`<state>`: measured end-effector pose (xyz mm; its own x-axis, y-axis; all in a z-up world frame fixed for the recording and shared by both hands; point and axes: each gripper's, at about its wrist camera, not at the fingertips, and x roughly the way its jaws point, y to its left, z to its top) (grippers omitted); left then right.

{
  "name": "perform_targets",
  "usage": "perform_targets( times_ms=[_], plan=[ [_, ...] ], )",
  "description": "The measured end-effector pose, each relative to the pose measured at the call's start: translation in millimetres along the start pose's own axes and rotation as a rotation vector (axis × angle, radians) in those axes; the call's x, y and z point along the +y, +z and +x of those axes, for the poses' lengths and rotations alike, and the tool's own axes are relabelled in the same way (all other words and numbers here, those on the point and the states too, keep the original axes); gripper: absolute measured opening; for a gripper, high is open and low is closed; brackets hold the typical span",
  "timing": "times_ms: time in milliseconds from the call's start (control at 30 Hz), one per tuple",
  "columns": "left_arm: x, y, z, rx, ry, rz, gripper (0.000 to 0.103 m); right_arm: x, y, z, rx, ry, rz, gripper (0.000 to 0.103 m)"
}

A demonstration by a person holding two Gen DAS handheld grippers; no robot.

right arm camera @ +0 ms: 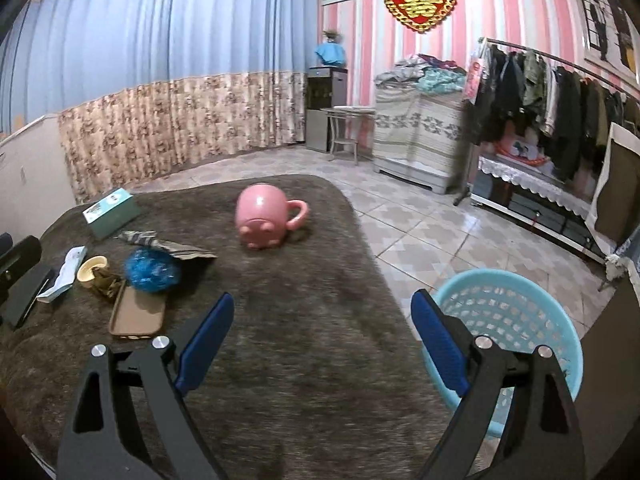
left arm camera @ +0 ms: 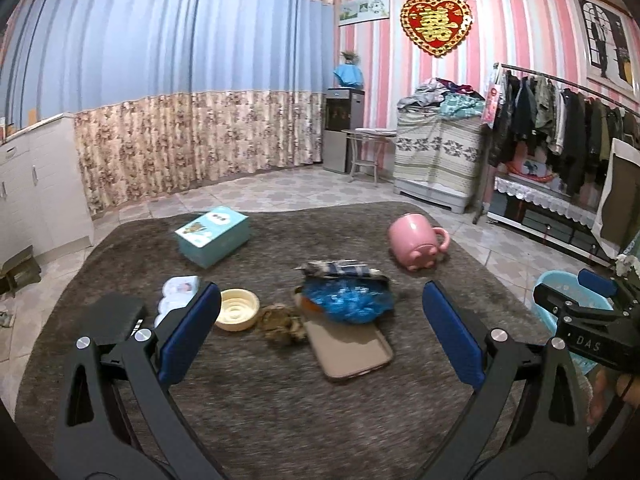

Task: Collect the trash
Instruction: 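Move both tools back over the trash on the rug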

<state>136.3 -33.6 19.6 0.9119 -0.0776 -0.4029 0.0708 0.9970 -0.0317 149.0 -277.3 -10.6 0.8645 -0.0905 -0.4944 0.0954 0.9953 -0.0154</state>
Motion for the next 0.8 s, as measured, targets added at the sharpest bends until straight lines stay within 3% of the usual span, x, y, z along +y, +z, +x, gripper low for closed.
perform_targets(
  times_ms=[800],
  plan=[
    [76,-25,4,0.041,0.107,-0.047,0.097,38,-5,12,0.025,0.061,-0.01,0.089]
  ],
)
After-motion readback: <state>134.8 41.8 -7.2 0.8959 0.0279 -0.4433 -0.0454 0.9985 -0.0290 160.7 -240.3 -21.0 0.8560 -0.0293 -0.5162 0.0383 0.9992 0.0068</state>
